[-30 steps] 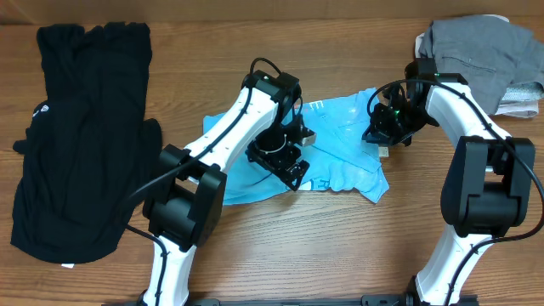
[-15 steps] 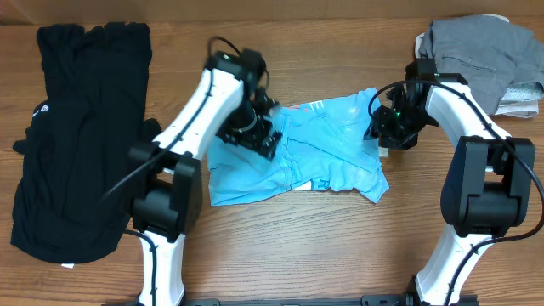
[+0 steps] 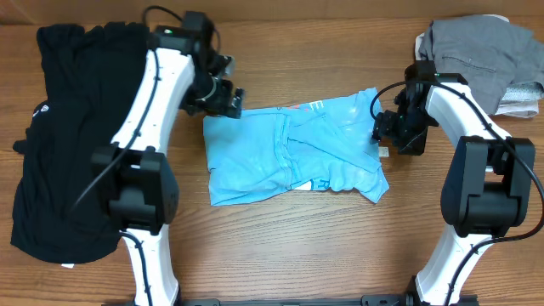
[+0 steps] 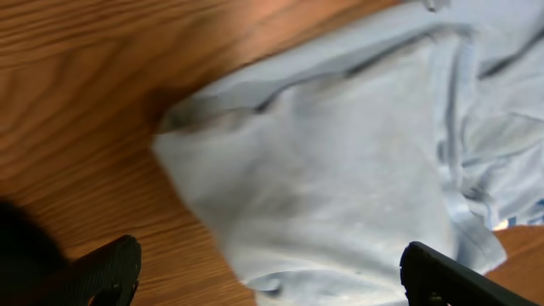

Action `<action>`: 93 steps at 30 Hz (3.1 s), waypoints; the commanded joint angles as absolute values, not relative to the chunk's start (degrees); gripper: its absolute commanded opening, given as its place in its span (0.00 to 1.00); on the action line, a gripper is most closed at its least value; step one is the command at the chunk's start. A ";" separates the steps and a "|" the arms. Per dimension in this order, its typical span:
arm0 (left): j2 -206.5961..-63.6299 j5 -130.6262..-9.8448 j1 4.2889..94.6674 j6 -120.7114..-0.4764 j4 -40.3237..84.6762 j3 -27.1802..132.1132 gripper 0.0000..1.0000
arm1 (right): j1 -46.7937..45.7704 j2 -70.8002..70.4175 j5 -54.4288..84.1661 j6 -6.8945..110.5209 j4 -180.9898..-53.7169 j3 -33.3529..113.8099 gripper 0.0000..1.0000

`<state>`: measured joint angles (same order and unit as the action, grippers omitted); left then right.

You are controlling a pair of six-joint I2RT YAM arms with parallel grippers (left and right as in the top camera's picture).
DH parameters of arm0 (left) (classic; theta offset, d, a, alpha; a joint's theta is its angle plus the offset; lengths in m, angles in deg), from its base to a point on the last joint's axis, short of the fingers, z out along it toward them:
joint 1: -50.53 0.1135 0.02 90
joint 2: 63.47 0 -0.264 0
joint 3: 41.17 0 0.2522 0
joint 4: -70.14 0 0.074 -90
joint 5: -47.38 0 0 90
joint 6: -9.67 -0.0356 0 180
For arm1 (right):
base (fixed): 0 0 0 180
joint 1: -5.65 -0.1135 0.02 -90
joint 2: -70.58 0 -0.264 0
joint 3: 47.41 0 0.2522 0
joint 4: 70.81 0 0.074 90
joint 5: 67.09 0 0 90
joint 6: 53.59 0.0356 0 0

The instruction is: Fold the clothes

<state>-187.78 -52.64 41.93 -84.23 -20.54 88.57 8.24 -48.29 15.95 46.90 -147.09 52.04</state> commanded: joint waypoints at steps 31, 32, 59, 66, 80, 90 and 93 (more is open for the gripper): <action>-187.10 -49.47 44.83 -82.48 -20.72 89.69 1.00 | -0.28 -48.77 25.02 47.14 -142.83 51.80 0.74; -187.10 -49.47 44.83 -82.48 -20.74 89.69 1.00 | -0.30 -49.07 25.00 47.14 -142.65 51.80 0.73; -187.10 -49.67 44.72 -82.44 -21.16 89.69 1.00 | 1.95 -49.10 16.54 53.17 -134.70 41.53 0.04; -187.10 -49.62 44.72 -82.46 -21.18 89.69 1.00 | 10.32 -48.05 14.14 48.67 -139.46 45.79 0.04; -187.10 -48.82 44.75 -82.48 -21.13 89.69 1.00 | 15.78 -40.73 7.40 43.90 -150.50 51.93 0.04; -187.10 -46.48 44.99 -82.46 -20.63 89.69 1.00 | -0.11 -35.70 5.35 50.26 -150.91 53.16 0.04; -187.10 -46.48 45.53 -82.46 -19.58 89.69 1.00 | -6.07 -35.70 5.22 53.06 -149.47 53.79 0.04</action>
<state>-187.78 -47.29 45.27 -83.23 -20.15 88.57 -2.05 -37.05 6.44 49.52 -150.04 52.15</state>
